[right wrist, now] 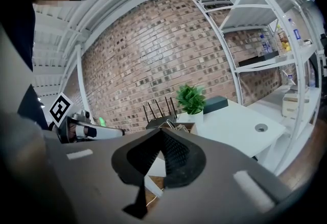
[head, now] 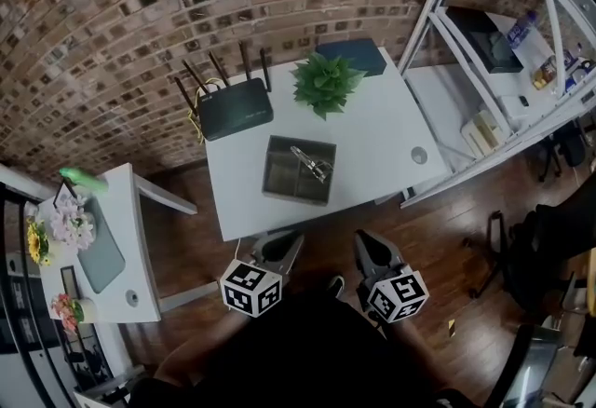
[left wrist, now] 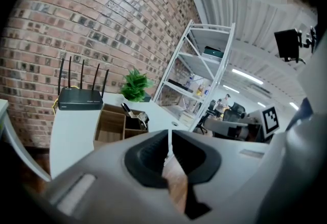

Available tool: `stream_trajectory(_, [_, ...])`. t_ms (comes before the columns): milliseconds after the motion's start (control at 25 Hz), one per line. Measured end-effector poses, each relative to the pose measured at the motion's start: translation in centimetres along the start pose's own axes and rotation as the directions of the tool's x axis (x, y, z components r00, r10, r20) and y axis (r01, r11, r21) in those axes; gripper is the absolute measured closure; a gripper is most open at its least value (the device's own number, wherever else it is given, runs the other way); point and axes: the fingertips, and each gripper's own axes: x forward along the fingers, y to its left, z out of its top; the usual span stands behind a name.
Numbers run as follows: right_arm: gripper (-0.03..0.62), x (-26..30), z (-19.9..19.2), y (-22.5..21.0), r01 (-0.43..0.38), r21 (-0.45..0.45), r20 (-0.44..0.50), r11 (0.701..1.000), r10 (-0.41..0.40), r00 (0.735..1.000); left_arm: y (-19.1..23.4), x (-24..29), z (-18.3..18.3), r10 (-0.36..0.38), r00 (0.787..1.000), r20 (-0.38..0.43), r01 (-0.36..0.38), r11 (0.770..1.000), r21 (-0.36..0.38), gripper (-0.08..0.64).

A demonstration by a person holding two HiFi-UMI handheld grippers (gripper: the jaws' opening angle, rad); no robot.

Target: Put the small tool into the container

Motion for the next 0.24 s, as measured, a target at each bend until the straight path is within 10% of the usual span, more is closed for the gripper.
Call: stream_trajectory(240, [0.581,-0.1,-0.54,-0.26,0.006,0.009,-0.007,1.0,-0.006,1.0,0.11,0.35,-0.42,-0.003,1.0,-0.014,0.003,1.0,-0.004,0.538])
